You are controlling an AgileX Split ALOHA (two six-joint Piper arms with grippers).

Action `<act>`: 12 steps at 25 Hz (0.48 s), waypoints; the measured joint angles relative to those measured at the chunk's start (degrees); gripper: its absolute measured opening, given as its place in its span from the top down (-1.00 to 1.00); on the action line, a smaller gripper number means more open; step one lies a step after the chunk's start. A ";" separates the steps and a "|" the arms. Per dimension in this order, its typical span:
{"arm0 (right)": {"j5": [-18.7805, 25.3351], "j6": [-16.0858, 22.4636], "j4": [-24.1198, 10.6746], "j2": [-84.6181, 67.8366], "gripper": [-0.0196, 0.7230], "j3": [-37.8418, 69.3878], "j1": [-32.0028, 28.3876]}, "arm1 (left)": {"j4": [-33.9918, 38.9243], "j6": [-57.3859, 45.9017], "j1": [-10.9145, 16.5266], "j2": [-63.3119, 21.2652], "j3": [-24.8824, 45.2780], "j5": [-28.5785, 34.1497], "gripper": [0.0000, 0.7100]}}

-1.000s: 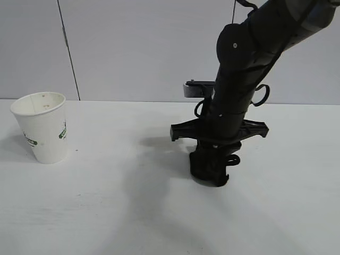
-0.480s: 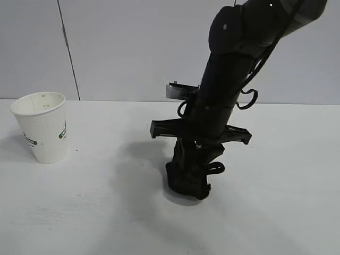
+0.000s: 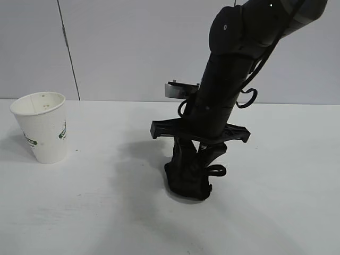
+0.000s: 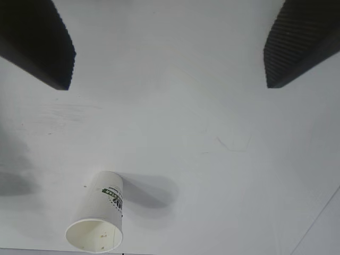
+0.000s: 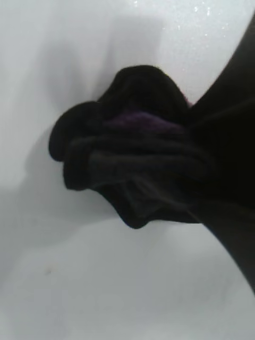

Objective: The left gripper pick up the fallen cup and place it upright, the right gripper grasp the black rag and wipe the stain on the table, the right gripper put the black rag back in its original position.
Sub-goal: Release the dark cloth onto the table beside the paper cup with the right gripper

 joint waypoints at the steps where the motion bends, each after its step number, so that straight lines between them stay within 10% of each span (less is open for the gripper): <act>1: 0.00 -0.12 -0.11 0.00 -0.25 0.00 0.00 | 0.00 0.00 0.00 0.00 0.00 0.00 -0.95; 7: 0.50 3.58 -5.75 -1.66 -0.42 0.00 -0.58 | 0.00 0.00 0.00 0.00 0.00 0.00 -0.95; 12: 0.71 11.90 -18.36 -10.38 -0.44 0.00 -4.45 | 0.00 0.00 0.00 0.00 0.00 0.00 -0.95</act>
